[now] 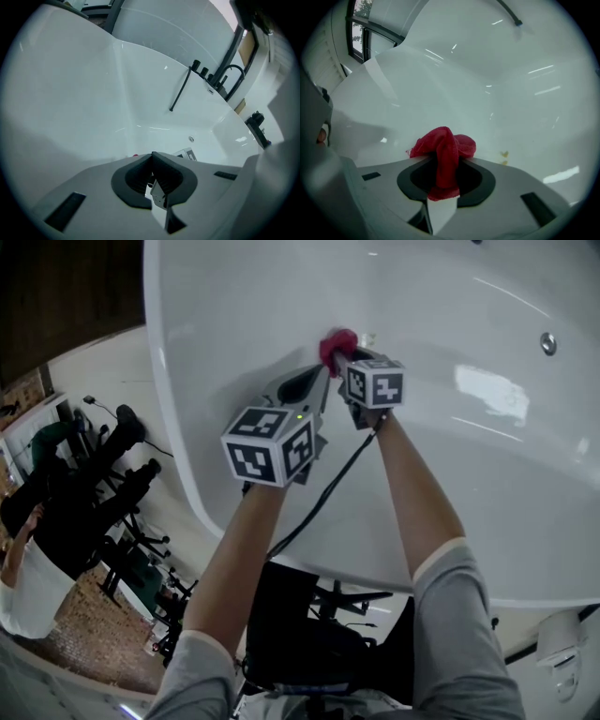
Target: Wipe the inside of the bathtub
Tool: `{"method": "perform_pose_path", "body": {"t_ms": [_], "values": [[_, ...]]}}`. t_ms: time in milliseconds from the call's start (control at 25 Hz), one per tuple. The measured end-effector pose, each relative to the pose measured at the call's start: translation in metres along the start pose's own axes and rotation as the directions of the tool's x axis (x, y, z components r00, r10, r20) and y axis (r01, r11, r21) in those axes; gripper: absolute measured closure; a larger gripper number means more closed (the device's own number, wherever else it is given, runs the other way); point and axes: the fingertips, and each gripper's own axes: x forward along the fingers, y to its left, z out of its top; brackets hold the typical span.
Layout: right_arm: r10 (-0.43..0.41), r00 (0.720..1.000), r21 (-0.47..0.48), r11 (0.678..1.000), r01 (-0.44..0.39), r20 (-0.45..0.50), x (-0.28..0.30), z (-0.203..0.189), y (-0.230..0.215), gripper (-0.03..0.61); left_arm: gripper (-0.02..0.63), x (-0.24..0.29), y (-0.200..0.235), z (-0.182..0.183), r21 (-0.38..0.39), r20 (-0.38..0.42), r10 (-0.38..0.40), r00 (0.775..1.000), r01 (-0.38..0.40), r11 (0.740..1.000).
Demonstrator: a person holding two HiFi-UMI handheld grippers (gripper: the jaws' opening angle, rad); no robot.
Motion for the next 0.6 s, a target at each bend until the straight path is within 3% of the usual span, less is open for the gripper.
{"method": "perform_pose_path", "body": {"t_ms": [120, 240, 600], "values": [[0.0, 0.996, 0.01, 1.0, 0.001, -0.085, 0.005, -0.026, -0.004, 0.476, 0.607, 0.005, 0.003, -0.004, 0.003, -0.009, -0.001, 1.0, 0.001, 1.0], [-0.031, 0.993, 0.001, 1.0, 0.031, -0.111, 0.002, -0.027, -0.015, 0.479, 0.607, 0.01, -0.006, -0.003, 0.014, -0.015, -0.008, 1.0, 0.009, 1.0], [-0.194, 0.98, -0.053, 0.979, 0.196, 0.04, 0.022, 0.036, -0.057, 0.48, 0.607, 0.02, -0.005, 0.005, 0.013, 0.005, -0.018, 1.0, 0.018, 1.0]]}}
